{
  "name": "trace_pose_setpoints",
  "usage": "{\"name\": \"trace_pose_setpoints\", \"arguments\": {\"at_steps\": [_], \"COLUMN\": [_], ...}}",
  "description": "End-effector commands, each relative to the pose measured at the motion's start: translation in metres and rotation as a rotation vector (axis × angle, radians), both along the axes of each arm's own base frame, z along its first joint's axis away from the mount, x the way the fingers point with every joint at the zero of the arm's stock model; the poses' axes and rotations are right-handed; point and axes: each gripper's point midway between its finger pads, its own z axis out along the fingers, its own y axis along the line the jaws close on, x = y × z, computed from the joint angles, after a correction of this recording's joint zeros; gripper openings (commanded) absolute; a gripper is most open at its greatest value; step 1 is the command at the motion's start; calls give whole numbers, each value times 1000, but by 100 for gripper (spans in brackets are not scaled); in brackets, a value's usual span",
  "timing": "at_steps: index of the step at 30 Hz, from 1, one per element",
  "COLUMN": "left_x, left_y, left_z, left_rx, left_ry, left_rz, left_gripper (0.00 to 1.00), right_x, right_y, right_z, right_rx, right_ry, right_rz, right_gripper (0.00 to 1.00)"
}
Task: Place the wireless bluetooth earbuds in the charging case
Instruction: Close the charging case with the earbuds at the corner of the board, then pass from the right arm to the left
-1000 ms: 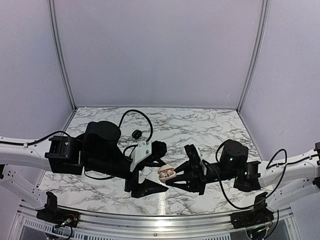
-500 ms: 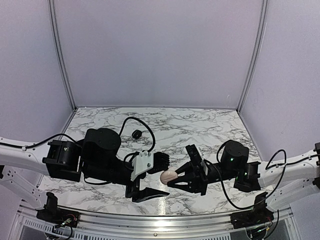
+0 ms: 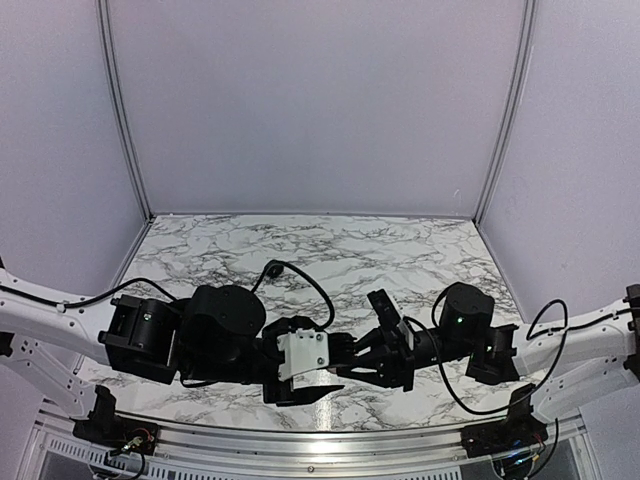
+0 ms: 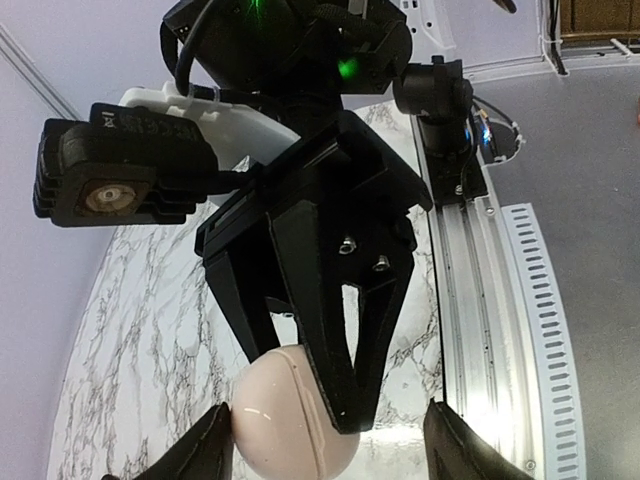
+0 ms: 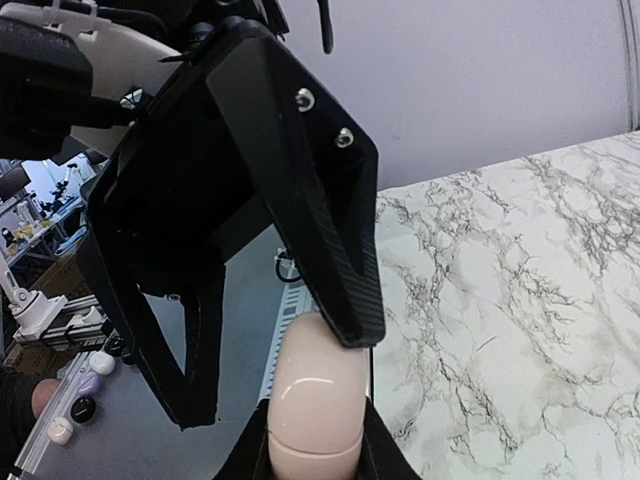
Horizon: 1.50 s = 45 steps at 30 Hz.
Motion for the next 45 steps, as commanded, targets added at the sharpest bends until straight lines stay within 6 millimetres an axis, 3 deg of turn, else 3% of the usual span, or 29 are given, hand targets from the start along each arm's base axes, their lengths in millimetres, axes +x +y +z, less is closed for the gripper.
{"name": "trace_pose_setpoints", "arguments": {"at_steps": [1,7,14,19,23,27,33,35,40,45], "left_x": [-32,-27,-4,8,11,21,70,83,88,101], "left_y": [-1,0,17,27,29,33,59,67,72,61], "left_z": [-30,-24,17,29,26,25,32,27,8,-12], "left_rx": [117,103,-53,-103,-91,-107,-238,-246,-190,-61], "left_ry": [-44,-53,75,108,81,90,172,179,41,-91], "left_rz": [-108,-68,6,35,37,95,291,335,303,298], "left_gripper": [66,67,68,67,71,79,96,97,99,99], "right_x": [37,37,26,22,22,43,74,76,81,82], "right_y": [3,4,1,2,3,6,18,21,31,35], "right_z": [47,49,34,31,32,20,-18,-22,-22,-17], "right_rx": [150,158,112,100,102,44,-88,-83,-88,-86], "right_ry": [14,7,-72,-85,-75,-24,72,90,130,178], "right_rz": [-159,-155,-111,-93,-93,-175,-224,-213,-196,-190], "right_gripper": [0,0,0,0,0,0,0,0,0,0]}}
